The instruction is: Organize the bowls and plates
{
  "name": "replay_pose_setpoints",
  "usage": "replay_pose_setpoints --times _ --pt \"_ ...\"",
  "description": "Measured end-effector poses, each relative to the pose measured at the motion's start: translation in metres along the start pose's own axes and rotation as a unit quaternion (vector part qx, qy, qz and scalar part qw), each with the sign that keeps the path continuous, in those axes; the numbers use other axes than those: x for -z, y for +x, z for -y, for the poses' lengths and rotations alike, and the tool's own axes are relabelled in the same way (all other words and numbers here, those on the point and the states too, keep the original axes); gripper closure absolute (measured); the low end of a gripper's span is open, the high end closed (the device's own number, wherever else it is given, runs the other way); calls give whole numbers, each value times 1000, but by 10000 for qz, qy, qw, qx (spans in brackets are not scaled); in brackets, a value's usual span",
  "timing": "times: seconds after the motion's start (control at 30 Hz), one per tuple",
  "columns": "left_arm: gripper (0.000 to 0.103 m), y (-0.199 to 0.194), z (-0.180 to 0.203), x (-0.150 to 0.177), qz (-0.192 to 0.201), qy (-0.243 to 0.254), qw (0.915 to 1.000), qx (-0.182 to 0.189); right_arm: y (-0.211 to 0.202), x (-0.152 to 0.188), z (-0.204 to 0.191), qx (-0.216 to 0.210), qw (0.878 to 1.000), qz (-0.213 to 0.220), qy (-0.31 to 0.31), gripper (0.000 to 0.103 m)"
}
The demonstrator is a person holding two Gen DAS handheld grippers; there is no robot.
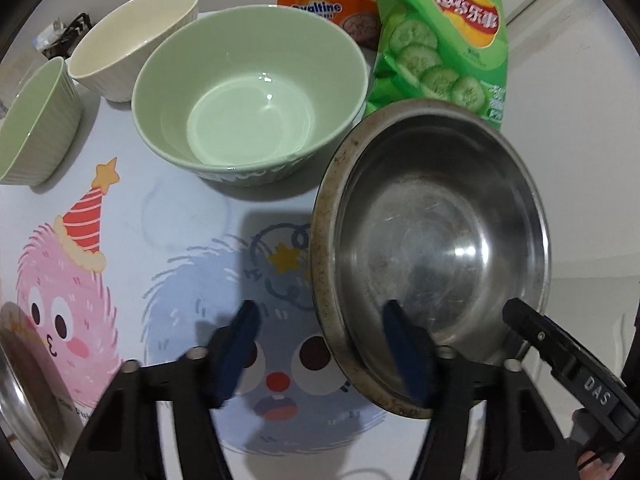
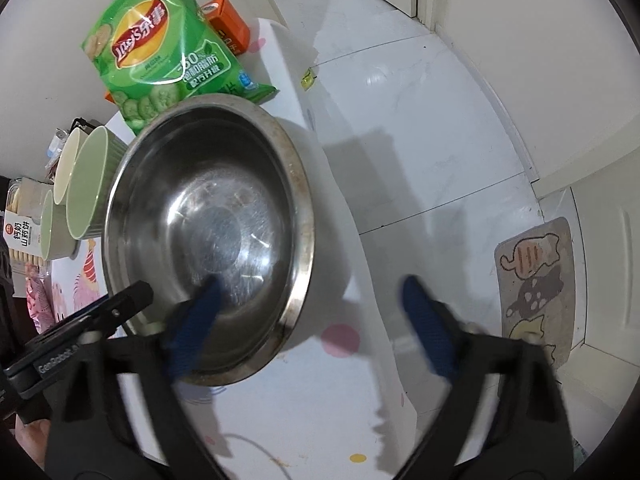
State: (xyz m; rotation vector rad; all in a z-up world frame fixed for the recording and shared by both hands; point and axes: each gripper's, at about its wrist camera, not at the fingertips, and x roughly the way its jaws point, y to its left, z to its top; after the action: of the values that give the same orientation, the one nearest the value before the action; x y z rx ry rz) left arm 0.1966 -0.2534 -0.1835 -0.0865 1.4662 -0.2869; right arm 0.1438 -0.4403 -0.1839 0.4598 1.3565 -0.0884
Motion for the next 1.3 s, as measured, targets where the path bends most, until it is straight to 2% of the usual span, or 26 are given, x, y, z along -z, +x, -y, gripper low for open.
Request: replay_pose_setpoints --times 0.03,0.17,0.27,0.33,0.4,0.73,0.77,1.03,1.3 --pt "50 1 0 0 -4 7 10000 -28 2 0 0 2 10000 -24 9 48" --pt "60 5 -2 -1 -50 12 10000 68 4 1 2 -36 10000 -65 1 61" --pt "71 5 3 -2 -49 105 9998 173 5 1 1 -162 9998 -76 -36 71" --pt "83 4 7 0 -44 171 9996 215 4 2 -3 -206 9997 -71 -107 81" --pt "85 2 8 5 -2 238 9996 164 3 3 -8 -187 9997 -54 -175 86" --pt "86 -14 19 4 208 393 9988 216 -5 11 -12 -195 9997 54 -120 86" --pt "86 -24 8 9 231 411 9986 227 -7 12 -14 -182 9997 68 -132 86" --pt "86 -53 1 18 435 569 9971 258 -30 27 -27 -237 9991 279 -190 86" --pt "86 -85 -29 30 630 454 9966 268 -50 45 -57 -342 9977 439 -395 85"
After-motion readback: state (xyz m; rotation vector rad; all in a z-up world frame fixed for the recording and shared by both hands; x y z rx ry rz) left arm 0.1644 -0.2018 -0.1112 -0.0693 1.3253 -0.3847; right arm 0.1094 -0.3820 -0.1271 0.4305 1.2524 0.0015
